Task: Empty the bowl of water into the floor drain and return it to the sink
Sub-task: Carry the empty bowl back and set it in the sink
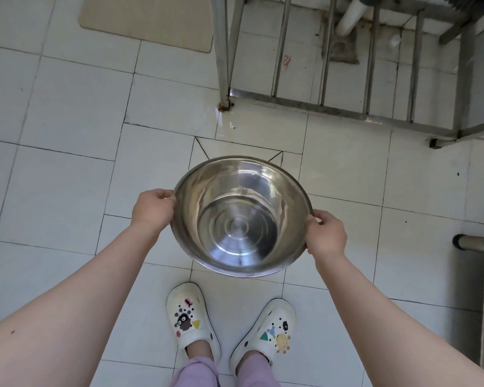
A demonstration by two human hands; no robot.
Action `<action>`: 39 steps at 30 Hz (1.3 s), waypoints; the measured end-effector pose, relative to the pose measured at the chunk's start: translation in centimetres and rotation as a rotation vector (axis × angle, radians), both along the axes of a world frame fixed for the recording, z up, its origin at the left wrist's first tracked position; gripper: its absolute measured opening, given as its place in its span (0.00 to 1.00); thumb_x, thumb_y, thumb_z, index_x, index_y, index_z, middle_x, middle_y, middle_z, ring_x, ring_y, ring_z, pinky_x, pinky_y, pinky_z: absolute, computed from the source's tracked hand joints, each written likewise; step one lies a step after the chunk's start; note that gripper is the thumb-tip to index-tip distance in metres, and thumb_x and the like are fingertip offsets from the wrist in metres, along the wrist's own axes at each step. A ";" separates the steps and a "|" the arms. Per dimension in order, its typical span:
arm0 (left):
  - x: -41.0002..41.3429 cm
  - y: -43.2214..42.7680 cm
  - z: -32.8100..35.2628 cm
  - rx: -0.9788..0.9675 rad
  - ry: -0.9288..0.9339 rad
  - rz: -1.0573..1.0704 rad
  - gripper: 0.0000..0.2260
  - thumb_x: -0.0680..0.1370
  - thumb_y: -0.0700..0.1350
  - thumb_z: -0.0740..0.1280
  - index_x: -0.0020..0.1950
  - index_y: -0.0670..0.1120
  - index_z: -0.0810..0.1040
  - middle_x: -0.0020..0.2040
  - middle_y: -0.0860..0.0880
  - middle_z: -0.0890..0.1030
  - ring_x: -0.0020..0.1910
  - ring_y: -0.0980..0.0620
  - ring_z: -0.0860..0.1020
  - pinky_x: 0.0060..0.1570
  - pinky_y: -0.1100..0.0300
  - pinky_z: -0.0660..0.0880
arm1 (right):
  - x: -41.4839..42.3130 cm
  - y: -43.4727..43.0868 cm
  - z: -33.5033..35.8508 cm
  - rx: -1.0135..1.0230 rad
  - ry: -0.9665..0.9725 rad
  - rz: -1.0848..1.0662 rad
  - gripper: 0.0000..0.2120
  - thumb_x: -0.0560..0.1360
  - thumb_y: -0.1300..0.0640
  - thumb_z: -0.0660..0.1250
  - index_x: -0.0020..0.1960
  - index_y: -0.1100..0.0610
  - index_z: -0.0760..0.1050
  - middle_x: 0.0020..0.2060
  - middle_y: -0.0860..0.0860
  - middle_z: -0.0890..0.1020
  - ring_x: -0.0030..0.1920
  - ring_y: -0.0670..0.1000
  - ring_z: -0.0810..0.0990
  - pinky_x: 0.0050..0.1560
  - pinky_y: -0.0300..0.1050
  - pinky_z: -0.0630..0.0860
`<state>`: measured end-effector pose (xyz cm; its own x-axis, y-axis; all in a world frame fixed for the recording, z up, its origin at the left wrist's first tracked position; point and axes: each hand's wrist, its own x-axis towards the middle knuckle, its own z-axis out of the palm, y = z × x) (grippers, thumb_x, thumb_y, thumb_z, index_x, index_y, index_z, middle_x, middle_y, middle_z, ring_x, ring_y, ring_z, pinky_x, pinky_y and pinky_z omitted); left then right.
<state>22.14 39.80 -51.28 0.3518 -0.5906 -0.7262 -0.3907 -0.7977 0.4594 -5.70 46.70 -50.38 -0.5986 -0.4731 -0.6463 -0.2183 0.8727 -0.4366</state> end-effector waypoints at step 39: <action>-8.3 -0.2 52.7 -0.640 0.086 -0.255 0.06 0.76 0.41 0.66 0.50 0.44 0.81 0.41 0.48 0.82 0.36 0.54 0.77 0.35 0.63 0.70 | -8.9 0.9 53.5 -0.609 0.088 0.002 0.20 0.70 0.64 0.60 0.59 0.52 0.78 0.38 0.54 0.79 0.45 0.55 0.77 0.52 0.53 0.76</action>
